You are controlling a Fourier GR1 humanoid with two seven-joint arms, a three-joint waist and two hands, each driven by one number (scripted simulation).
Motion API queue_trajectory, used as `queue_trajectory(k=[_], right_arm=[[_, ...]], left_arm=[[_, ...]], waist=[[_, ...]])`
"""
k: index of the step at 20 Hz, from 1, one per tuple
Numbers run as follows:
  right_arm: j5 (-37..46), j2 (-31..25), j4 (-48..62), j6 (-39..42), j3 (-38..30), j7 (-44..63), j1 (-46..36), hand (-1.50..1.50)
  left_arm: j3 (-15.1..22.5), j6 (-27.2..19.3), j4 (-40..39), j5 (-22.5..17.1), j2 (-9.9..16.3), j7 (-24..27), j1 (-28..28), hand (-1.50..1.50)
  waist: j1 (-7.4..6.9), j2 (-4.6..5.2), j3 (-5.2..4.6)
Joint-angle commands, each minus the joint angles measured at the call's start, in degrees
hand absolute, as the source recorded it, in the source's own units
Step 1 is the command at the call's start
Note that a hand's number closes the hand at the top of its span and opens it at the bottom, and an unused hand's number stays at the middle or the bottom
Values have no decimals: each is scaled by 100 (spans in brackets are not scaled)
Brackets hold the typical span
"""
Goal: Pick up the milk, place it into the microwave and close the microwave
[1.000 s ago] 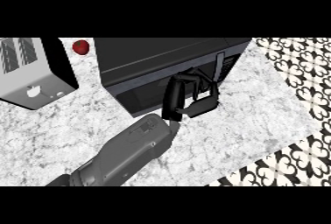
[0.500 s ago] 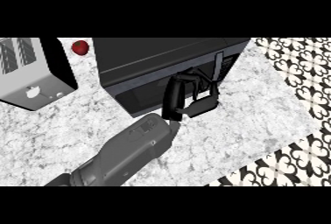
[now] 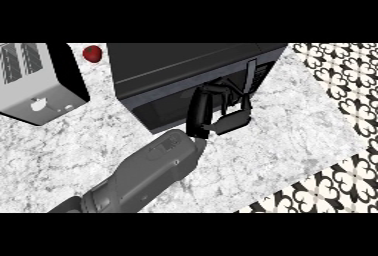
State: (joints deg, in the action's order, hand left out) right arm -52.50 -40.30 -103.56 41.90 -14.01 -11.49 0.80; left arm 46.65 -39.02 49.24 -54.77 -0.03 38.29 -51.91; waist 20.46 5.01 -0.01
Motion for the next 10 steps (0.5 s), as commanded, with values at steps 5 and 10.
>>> queue_trajectory(k=[5, 10], right_arm=[[-268, -139, 48, 94, 7, 75, -36, -150], [-398, -295, 82, 173, -50, 131, -50, -150]], left_arm=[[-179, 182, -563, -243, 3, -13, -345, 150], [-153, 149, -581, -332, 3, 69, -409, 150]], waist=[[7, 105, -2], [58, 96, 2]])
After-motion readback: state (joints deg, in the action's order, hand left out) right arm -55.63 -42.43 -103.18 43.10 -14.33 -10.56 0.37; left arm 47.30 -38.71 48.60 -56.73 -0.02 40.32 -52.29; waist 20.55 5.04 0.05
